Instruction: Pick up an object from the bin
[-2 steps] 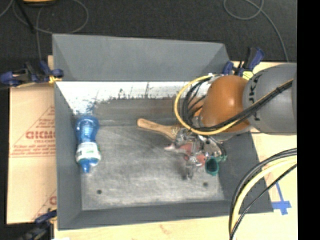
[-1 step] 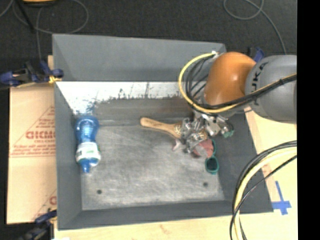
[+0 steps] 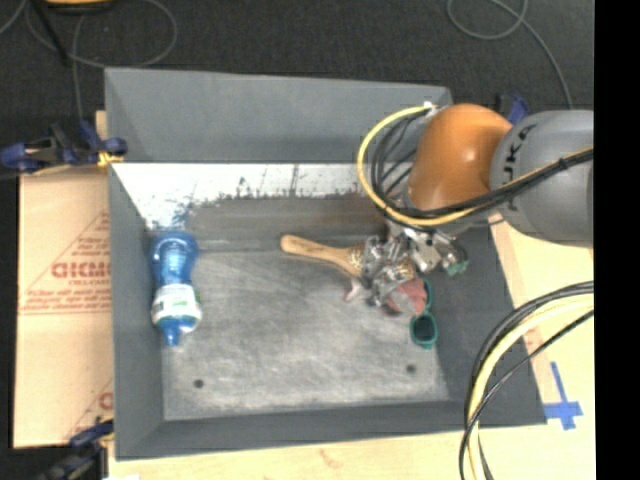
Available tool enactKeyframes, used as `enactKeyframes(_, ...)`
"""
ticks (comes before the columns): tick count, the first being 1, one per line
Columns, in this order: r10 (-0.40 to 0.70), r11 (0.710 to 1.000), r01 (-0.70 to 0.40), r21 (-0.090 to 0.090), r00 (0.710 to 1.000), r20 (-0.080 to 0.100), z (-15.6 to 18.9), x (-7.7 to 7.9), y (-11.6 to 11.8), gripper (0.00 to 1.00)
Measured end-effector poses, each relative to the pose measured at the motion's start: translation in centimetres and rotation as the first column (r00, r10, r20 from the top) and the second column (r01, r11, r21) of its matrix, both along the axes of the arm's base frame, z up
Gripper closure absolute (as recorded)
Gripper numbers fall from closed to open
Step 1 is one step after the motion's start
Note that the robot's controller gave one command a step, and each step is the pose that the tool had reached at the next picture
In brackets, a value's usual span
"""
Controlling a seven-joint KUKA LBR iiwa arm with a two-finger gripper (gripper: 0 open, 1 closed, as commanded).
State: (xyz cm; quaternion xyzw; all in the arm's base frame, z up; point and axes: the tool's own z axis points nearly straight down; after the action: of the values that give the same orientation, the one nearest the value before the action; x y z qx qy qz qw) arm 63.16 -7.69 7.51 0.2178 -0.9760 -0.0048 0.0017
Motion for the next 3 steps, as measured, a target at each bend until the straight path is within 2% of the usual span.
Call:
enactKeyframes(1,0.025,1.000,-0.025,-0.005,1.000,-0.003,4.5,-0.2,0.2,1.00)
enactKeyframes(2,0.014,1.000,-0.014,-0.008,1.000,0.013,8.3,-0.9,-0.6,1.00)
enactKeyframes(3,-0.022,1.000,0.022,-0.006,1.000,0.003,12.4,-1.2,-0.5,1.00)
